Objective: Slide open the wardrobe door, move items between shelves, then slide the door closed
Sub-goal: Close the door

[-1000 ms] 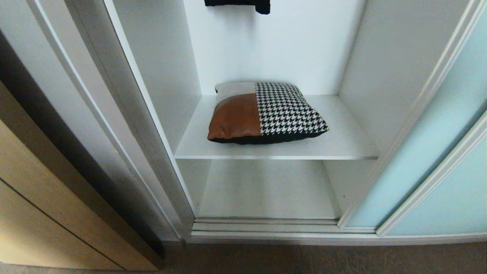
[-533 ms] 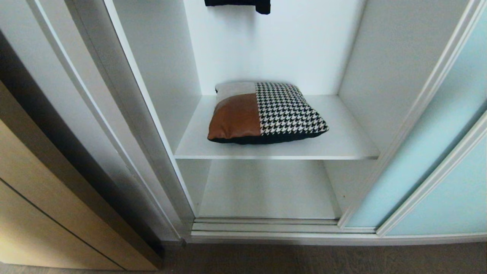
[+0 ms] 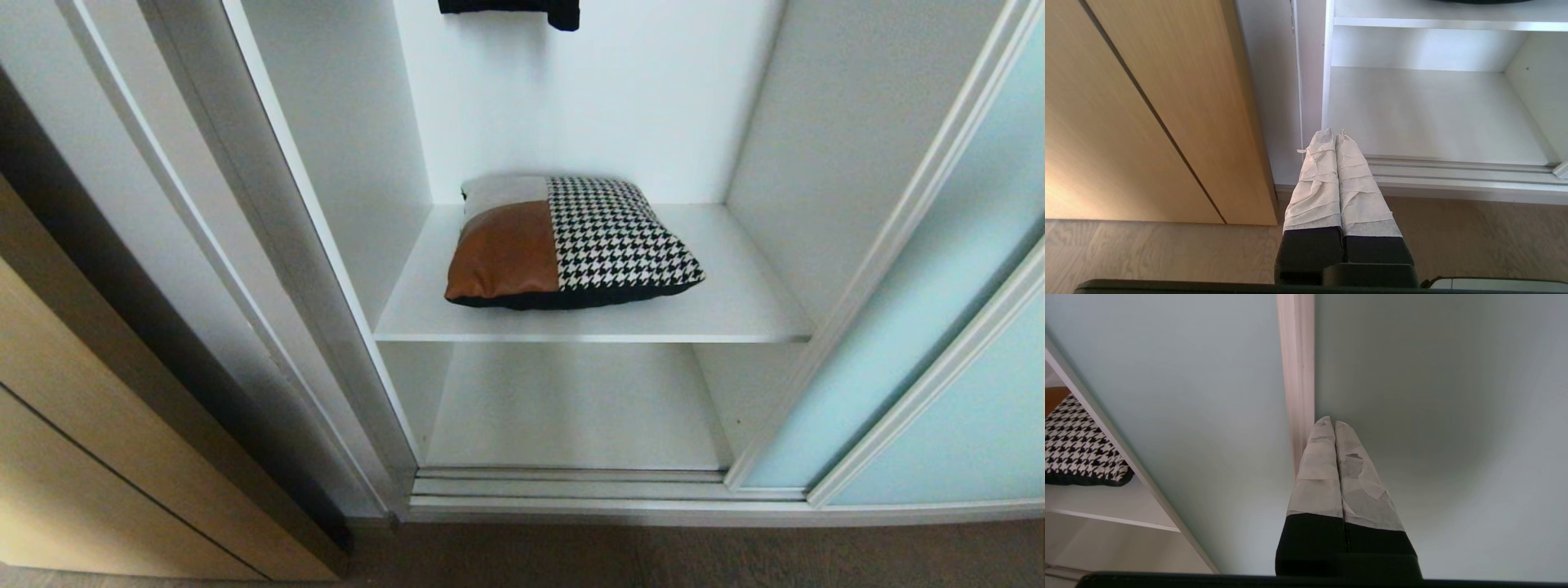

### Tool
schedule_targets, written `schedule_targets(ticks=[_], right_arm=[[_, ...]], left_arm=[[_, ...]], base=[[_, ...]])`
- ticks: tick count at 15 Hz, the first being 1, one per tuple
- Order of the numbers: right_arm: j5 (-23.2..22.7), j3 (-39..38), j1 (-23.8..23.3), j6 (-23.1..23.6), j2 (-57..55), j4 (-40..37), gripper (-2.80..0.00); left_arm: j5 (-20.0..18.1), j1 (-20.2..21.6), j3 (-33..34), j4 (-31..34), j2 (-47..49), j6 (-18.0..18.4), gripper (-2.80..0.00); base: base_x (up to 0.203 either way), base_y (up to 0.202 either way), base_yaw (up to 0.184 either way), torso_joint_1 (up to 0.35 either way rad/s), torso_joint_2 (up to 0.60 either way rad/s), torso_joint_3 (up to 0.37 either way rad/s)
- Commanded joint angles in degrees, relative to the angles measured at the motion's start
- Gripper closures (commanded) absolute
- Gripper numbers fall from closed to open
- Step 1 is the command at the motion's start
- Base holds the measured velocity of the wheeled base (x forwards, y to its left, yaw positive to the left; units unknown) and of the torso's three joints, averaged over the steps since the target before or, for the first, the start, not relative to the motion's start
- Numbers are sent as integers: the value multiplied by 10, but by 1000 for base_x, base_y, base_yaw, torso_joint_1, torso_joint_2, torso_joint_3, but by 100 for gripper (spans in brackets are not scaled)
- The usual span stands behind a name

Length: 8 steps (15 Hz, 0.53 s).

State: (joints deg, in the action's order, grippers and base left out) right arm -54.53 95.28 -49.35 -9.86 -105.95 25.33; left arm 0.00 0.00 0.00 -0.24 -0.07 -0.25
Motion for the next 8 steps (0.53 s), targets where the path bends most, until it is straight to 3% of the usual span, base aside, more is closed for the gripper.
schedule_targets(ticks=[1,4,8], right_arm=[[3,2,4,0,-4,2,0],[46,22,11,0,-26,8,0],[48,-31,28,0,13,12,0]], left_arm=[[0,0,1,0,1,0,0],[0,0,1,0,1,0,0],[0,0,1,0,1,0,0]], base=[[0,0,0,0,0,0],[0,0,0,0,0,0],[0,0,0,0,0,0]])
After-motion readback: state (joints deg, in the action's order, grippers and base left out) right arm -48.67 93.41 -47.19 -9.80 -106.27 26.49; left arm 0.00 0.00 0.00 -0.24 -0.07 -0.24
